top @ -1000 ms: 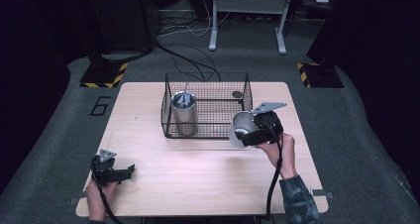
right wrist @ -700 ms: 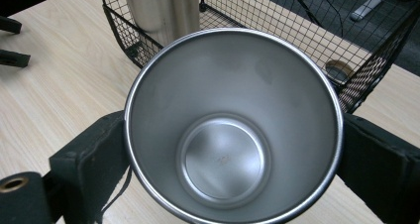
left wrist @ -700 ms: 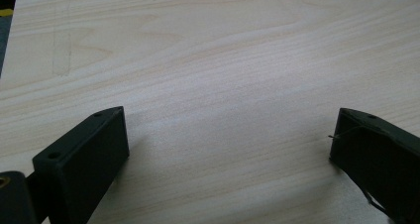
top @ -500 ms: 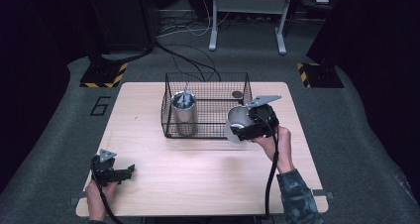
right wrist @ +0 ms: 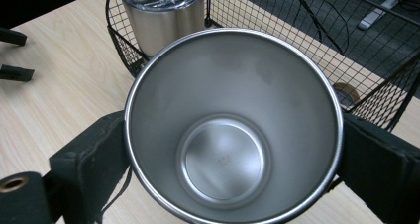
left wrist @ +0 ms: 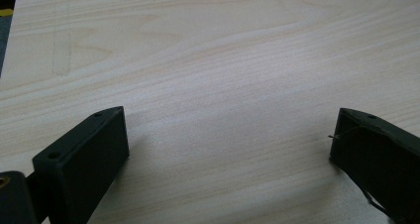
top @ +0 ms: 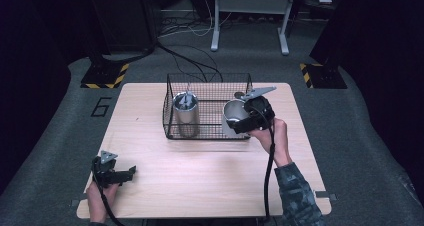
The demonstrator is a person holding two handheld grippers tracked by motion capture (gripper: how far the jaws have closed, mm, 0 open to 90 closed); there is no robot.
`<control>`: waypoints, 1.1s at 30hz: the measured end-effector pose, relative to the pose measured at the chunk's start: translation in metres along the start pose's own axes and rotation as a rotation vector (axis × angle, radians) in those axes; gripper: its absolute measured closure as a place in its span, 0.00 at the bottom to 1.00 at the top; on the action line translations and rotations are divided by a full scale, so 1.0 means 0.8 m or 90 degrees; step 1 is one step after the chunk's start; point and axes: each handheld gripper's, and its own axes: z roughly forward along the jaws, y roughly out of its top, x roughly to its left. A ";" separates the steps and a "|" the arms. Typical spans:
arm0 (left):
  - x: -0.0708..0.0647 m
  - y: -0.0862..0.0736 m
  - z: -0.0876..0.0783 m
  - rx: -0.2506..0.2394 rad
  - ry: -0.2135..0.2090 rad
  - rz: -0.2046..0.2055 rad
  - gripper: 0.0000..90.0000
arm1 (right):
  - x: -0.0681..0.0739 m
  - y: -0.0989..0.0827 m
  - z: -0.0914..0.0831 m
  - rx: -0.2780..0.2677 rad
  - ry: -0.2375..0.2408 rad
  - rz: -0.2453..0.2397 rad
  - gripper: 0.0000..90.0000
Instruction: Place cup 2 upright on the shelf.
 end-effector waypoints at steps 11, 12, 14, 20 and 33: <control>0.000 0.000 0.000 0.000 0.000 0.000 0.02 | -0.007 0.019 0.017 0.002 0.005 0.002 0.06; 0.000 0.000 0.000 0.000 0.000 0.000 0.02 | -0.008 0.020 0.017 0.005 0.005 -0.001 0.06; 0.000 0.000 0.000 0.000 0.000 0.000 0.02 | -0.010 0.022 0.020 0.006 0.005 -0.005 0.06; 0.000 0.000 0.000 0.000 0.000 0.002 0.02 | -0.013 0.031 0.027 0.004 0.005 0.000 0.06; 0.000 0.000 0.000 0.000 0.000 0.000 0.02 | -0.019 0.049 0.043 0.018 0.000 0.004 0.06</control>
